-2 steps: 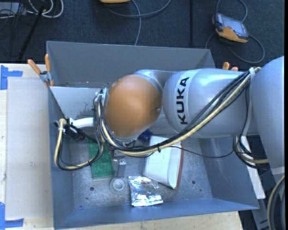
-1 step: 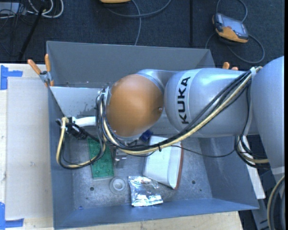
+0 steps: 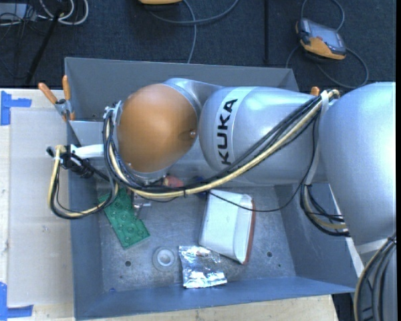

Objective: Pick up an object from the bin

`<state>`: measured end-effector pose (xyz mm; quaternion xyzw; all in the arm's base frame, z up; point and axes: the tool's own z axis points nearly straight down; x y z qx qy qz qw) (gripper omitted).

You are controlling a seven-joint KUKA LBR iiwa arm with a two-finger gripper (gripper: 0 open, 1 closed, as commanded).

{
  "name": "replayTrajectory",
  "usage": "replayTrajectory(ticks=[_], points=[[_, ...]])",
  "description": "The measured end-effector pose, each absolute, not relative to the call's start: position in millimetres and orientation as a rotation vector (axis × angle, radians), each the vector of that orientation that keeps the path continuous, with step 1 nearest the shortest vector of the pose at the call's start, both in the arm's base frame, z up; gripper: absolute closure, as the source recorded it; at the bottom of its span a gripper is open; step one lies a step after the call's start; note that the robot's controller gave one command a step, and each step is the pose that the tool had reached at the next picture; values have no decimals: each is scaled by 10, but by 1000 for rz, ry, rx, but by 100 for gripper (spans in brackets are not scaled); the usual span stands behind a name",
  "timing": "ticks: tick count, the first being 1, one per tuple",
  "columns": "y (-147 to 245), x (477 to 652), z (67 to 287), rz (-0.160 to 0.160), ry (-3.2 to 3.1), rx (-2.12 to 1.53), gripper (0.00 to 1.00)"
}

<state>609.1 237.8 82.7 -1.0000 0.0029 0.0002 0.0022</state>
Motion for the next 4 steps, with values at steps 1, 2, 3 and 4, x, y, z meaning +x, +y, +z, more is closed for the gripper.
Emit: replayTrajectory(ticks=[1, 2, 3, 4], points=[[2418, 5574, 749, -11, -1, -3140, 100], [2407, 5546, 697, 8, 7, -3141, 0], [2086, 6236, 691, 1, 41, -3141, 0], [2103, 6209, 689, 8, 36, -3140, 100]])
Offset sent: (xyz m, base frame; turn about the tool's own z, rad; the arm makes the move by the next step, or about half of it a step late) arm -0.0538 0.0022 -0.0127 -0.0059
